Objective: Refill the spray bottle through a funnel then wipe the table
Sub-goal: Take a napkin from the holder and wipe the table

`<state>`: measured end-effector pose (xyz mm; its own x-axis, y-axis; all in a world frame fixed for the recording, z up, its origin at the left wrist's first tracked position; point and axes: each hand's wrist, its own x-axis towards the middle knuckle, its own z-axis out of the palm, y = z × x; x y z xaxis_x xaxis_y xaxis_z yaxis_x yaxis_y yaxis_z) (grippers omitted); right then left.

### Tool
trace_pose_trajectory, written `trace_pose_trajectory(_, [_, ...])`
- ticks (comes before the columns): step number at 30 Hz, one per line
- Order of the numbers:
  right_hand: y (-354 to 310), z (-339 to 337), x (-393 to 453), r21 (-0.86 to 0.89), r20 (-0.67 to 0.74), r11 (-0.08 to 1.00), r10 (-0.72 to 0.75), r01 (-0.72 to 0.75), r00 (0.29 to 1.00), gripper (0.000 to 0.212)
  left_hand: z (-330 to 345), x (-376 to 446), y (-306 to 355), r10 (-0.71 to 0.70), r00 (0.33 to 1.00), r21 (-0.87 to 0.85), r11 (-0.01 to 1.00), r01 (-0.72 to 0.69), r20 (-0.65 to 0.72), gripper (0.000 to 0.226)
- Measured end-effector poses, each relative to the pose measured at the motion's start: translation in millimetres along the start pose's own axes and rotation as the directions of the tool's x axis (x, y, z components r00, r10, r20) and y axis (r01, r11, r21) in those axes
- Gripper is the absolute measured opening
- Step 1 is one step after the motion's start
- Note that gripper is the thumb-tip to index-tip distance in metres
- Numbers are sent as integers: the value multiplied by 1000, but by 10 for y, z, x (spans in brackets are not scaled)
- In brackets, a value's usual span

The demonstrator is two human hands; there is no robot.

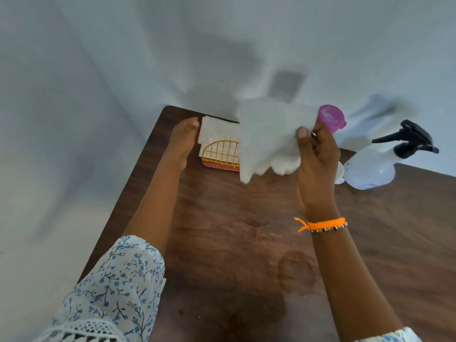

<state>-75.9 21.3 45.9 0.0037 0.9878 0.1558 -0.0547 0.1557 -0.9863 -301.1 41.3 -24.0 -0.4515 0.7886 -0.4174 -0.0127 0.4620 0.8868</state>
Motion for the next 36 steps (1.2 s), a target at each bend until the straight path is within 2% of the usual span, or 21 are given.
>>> trace_pose_trajectory(3, [81,-343,-259,-4,-45,998,61,-62,997,11,55,-238,-12,-23,979,-93,996,4,-200,37])
trace_pose_trajectory(6, [214,-758,-491,-78,-170,991,98,-112,981,23,178,-594,-69,48,911,-219,964,-150,-410,28])
trace_pose_trajectory(8, [304,-1022,-605,-88,-327,989,86,-121,941,32,322,-870,-187,128,872,-220,941,-258,-472,21])
trace_pose_trajectory(11, [407,-1344,-716,-192,-488,978,-27,-77,872,39,701,-1347,-430,174,919,-197,946,-256,-354,19])
trace_pose_trajectory(14, [498,-1499,-835,-210,-500,973,-24,-94,866,27,1086,-1735,-652,140,981,-131,979,-158,-135,25])
trace_pose_trajectory(16, [624,-1508,-900,-120,-505,965,145,-235,851,21,1245,-1901,-797,146,989,-99,984,-149,-34,30])
trace_pose_trajectory(19, [884,-1537,-950,125,-519,878,455,-463,724,13,1351,-2041,-962,181,983,-44,983,-179,30,29])
trace_pose_trajectory(20, [959,-1579,-963,105,-538,845,491,-524,685,11,1367,-2073,-993,183,982,-27,983,-181,49,28])
trace_pose_trajectory(21, [1007,-1617,-968,3,-576,811,479,-585,662,17,1380,-2096,-1019,182,981,-14,983,-182,65,28])
trace_pose_trajectory(22, [1040,-1656,-974,-160,-618,761,420,-629,665,28,1389,-2117,-1034,184,980,-4,983,-185,77,28])
trace_pose_trajectory(24, [1052,-1703,-1002,-516,-631,587,233,-624,740,52,1403,-2140,-1039,186,979,20,982,-188,88,28])
trace_pose_trajectory(25, [1039,-1702,-1021,-632,-610,489,165,-601,775,61,1410,-2146,-1037,183,979,32,982,-187,93,28])
trace_pose_trajectory(27, [1015,-1694,-1064,-761,-567,351,51,-546,822,70,1431,-2153,-1033,184,977,50,981,-190,103,28])
trace_pose_trajectory(29, [1037,-1717,-1096,-852,-461,294,-24,-434,887,71,1467,-2156,-1029,194,974,64,977,-203,116,28])
trace_pose_trajectory(31, [1117,-1741,-1131,-915,-261,311,26,-256,965,63,1512,-2158,-1029,197,972,80,975,-208,130,29])
trace_pose_trajectory(32, [1164,-1735,-1152,-921,-178,330,116,-207,977,60,1531,-2162,-1028,199,971,87,974,-211,133,29])
trace_pose_trajectory(34, [1274,-1689,-1156,-904,-151,335,331,-266,932,66,1550,-2159,-1038,199,971,95,973,-213,132,29])
trace_pose_trajectory(36, [1353,-1605,-1056,-903,-182,290,409,-317,894,68,1531,-2140,-1055,173,980,76,980,-181,102,27])
